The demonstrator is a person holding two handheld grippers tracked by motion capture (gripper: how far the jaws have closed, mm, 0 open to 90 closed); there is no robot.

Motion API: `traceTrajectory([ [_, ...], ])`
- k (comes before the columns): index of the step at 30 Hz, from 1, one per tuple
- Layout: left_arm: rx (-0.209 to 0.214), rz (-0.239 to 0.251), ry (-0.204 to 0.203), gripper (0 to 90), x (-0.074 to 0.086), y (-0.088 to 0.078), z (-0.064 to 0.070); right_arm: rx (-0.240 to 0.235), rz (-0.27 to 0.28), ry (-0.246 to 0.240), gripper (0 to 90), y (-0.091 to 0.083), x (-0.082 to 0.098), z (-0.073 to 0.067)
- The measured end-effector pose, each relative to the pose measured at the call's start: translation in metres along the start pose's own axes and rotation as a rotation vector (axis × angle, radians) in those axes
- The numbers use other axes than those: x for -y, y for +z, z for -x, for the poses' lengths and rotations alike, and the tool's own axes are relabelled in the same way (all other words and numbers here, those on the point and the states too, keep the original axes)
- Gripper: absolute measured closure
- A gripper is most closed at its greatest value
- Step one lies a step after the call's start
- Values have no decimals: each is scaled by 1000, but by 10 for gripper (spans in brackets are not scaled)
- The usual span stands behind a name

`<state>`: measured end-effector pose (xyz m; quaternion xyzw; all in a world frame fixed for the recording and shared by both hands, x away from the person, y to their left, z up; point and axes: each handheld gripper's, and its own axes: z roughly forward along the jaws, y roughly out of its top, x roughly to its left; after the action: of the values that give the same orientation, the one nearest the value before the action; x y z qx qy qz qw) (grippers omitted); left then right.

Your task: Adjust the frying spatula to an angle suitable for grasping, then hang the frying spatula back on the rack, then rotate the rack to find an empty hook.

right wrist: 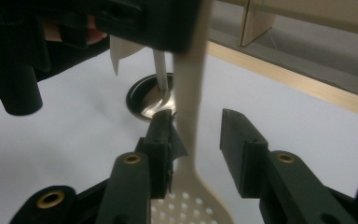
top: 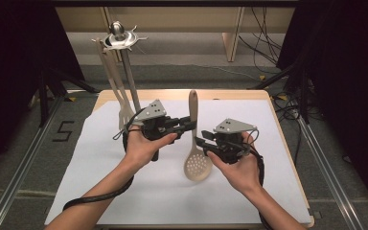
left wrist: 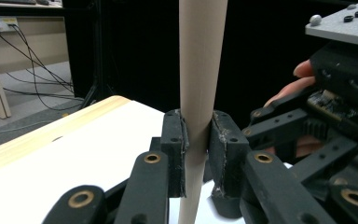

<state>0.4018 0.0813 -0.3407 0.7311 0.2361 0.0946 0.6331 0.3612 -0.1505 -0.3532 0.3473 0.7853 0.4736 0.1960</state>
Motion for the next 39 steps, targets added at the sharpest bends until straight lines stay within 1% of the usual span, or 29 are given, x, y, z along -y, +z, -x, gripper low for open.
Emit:
traceTrajectory([
  [2,-4,3,1,764,-1,-6,-2,9,2,5,618,-4,5,4],
  [3,-8,8,5,764,-2,-9,-2,16,-3,41,617,-6,9,5],
  [5,-14,18,15,764,-5,-15,-4,36,-23,38,613,-11,15,15],
  [8,-33,25,33,764,-10,-24,-5,72,-40,89,610,-16,27,29],
  [10,-44,31,41,764,-13,-29,-6,93,-50,81,608,-18,35,40],
  [11,-49,30,41,764,-14,-31,-7,100,-62,136,607,-19,40,41],
  [12,-51,30,44,765,-15,-34,-7,107,-70,158,606,-20,44,44],
  [13,-51,28,55,764,-17,-36,-8,122,-79,162,605,-22,48,48],
  [14,-56,29,57,764,-18,-38,-9,123,-80,176,603,-22,53,51],
  [15,-64,30,59,764,-20,-41,-10,134,-77,159,602,-23,57,57],
  [16,-69,30,63,764,-21,-43,-10,146,-97,187,601,-25,61,59],
  [17,-76,35,63,764,-22,-46,-11,147,-87,203,601,-24,64,60],
  [18,-83,39,64,764,-23,-48,-12,151,-95,224,601,-25,67,62],
  [19,-92,48,60,764,-24,-51,-13,152,-89,203,601,-27,70,67],
  [20,-96,53,59,764,-25,-53,-15,148,-97,221,601,-28,72,68],
  [21,-105,59,53,764,-26,-56,-16,167,-106,220,601,-31,74,71],
  [23,-119,65,51,764,-28,-61,-18,166,-89,239,602,-31,78,75],
  [24,-126,68,52,764,-29,-63,-19,171,-104,257,602,-33,78,76],
  [25,-130,73,53,764,-29,-65,-20,169,-94,251,602,-33,80,79],
  [26,-136,75,55,764,-30,-68,-21,176,-100,286,603,-34,80,77],
  [27,-141,80,56,764,-31,-70,-21,184,-102,288,603,-34,80,78],
  [28,-144,85,51,764,-31,-71,-22,176,-91,292,603,-34,81,79],
  [29,-149,85,52,764,-31,-73,-23,185,-93,271,603,-34,82,81],
  [30,-151,86,49,764,-31,-75,-23,178,-99,288,604,-35,82,81],
  [31,-154,86,48,764,-32,-76,-24,169,-98,275,604,-35,82,83],
  [34,-158,88,49,764,-32,-80,-26,186,-99,256,605,-34,82,84],
  [35,-161,92,47,764,-32,-81,-27,185,-103,291,605,-33,82,82],
  [36,-164,93,45,764,-33,-83,-27,170,-98,271,606,-33,82,84],
  [39,-175,91,43,764,-33,-87,-29,180,-111,265,608,-33,82,84],
])
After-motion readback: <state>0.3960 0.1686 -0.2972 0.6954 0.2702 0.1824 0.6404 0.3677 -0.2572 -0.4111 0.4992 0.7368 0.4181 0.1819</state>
